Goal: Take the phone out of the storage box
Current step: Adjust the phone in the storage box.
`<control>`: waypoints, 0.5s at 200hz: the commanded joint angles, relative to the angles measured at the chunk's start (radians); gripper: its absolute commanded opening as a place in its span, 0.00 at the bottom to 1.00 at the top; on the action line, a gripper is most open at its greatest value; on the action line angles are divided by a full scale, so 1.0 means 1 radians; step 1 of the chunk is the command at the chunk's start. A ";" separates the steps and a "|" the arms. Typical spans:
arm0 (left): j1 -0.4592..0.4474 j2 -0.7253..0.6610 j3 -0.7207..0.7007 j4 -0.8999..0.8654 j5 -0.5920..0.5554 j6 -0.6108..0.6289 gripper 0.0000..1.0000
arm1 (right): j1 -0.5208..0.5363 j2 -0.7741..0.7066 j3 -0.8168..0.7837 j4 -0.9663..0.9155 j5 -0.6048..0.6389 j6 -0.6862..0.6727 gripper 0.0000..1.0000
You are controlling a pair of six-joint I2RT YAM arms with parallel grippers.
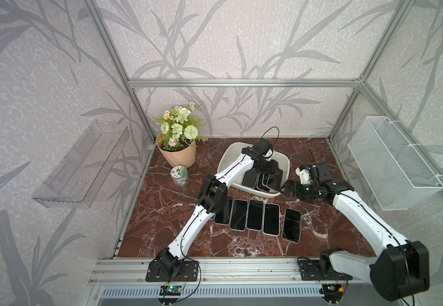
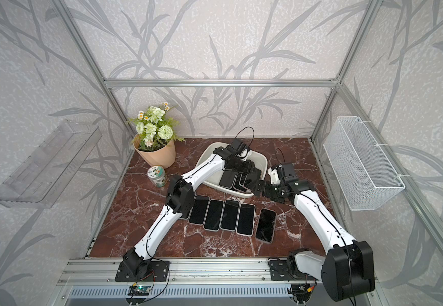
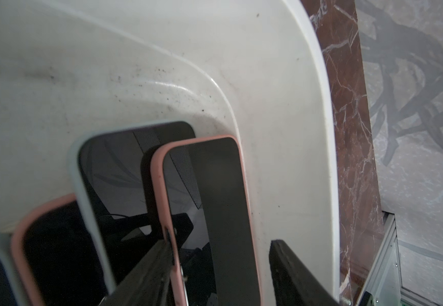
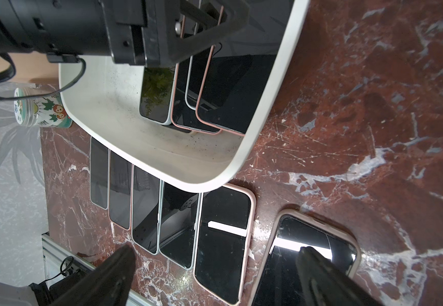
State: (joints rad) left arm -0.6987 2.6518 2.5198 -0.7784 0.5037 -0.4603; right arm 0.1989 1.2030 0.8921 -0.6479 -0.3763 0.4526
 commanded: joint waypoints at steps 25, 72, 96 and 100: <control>-0.053 -0.117 -0.134 0.032 0.129 -0.058 0.59 | -0.003 -0.046 -0.027 0.018 0.007 0.003 0.99; -0.047 -0.161 -0.180 0.032 0.116 -0.041 0.56 | -0.004 -0.033 -0.028 0.036 0.002 0.015 0.99; -0.022 -0.184 -0.165 -0.061 -0.036 0.025 0.59 | -0.004 -0.029 -0.023 0.038 -0.007 0.016 0.99; -0.017 -0.188 -0.163 -0.075 -0.063 0.038 0.60 | -0.004 -0.029 -0.022 0.038 -0.007 0.014 0.99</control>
State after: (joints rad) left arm -0.7265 2.5359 2.3474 -0.7586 0.5537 -0.4877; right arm 0.1989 1.1736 0.8700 -0.6270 -0.3759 0.4633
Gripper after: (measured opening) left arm 0.592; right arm 0.991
